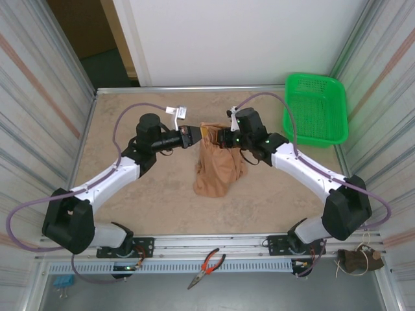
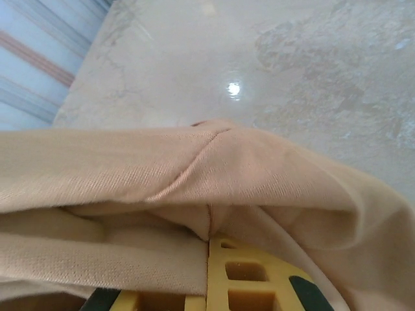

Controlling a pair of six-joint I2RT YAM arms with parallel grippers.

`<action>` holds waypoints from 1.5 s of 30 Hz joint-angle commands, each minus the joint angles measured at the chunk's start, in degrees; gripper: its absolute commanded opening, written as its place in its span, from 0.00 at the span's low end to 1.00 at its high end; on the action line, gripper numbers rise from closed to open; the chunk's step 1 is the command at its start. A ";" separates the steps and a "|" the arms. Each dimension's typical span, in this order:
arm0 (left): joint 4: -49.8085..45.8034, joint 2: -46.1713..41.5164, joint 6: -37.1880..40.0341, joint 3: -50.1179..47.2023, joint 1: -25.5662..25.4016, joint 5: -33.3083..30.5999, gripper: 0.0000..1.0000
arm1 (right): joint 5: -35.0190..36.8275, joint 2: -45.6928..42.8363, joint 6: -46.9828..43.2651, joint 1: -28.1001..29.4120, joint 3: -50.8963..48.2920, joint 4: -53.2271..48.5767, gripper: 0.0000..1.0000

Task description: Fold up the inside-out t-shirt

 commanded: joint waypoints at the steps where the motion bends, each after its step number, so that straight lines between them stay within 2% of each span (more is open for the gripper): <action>1: -0.07 -0.35 -1.07 -1.09 1.06 -5.68 0.00 | -14.24 -4.85 -2.00 -3.01 -2.31 3.75 0.00; 2: -3.29 0.49 -0.25 -0.29 1.54 -8.41 0.05 | -18.64 -6.44 -1.03 -4.01 -3.79 5.95 0.00; 4: -7.87 2.57 4.29 1.32 1.97 -11.91 0.36 | -24.44 -8.47 0.95 -5.62 -5.63 9.61 0.00; 6: -12.74 3.91 8.68 2.25 1.62 -16.93 0.45 | -28.00 -8.80 3.52 -6.56 -7.15 13.33 0.00; 7: -11.87 3.68 9.33 1.32 1.62 -17.03 0.49 | -29.57 -8.43 4.44 -6.99 -7.50 14.31 0.00; 11: -10.73 -4.28 11.67 -3.74 -1.48 -21.46 0.59 | -32.11 -7.39 5.45 -7.23 -8.31 15.57 0.00; 13: -13.06 -9.03 14.95 -4.57 -4.69 -26.18 0.63 | -32.65 -6.73 6.30 -7.23 -8.46 16.91 0.00; 16: -15.98 -11.84 18.31 -3.46 -7.93 -29.60 0.64 | -33.39 -5.29 7.41 -7.23 -7.62 18.08 0.00; 19: -18.61 -10.48 21.20 -1.33 -9.71 -33.31 0.65 | -33.54 -4.43 7.83 -7.06 -6.69 18.16 0.00; 25: -19.65 -4.12 24.50 1.46 -10.67 -36.53 0.65 | -32.36 -5.14 8.27 -6.88 -6.74 17.61 0.00; 32: -17.66 1.27 26.25 3.32 -10.93 -34.22 0.66 | -31.90 -5.28 8.27 -6.36 -6.33 16.97 0.00; 36: -13.82 5.39 25.32 4.95 -10.89 -29.62 0.70 | -32.69 -4.88 8.93 -5.79 -5.80 17.84 0.00; 39: -12.61 10.96 24.61 8.47 -10.67 -23.82 0.67 | -35.08 -5.60 11.14 -6.74 -6.62 21.45 0.00; 40: -12.48 12.65 24.15 9.57 -10.16 -21.13 0.59 | -36.12 -6.11 12.61 -7.74 -7.56 23.81 0.00; 42: -11.47 15.29 21.82 11.13 -7.89 -12.14 0.21 | -38.55 -7.59 17.07 -11.31 -10.47 29.86 0.00; 43: -10.40 15.13 20.74 10.90 -6.86 -9.32 0.09 | -39.19 -8.11 18.38 -13.11 -11.66 31.60 0.00; 44: -8.00 14.14 19.40 9.62 -5.75 -6.45 0.00 | -39.56 -8.55 18.92 -14.83 -12.66 32.08 0.00; 45: -5.52 12.60 16.96 8.06 -4.53 -3.56 0.00 | -39.75 -8.69 19.00 -16.53 -13.53 32.02 0.00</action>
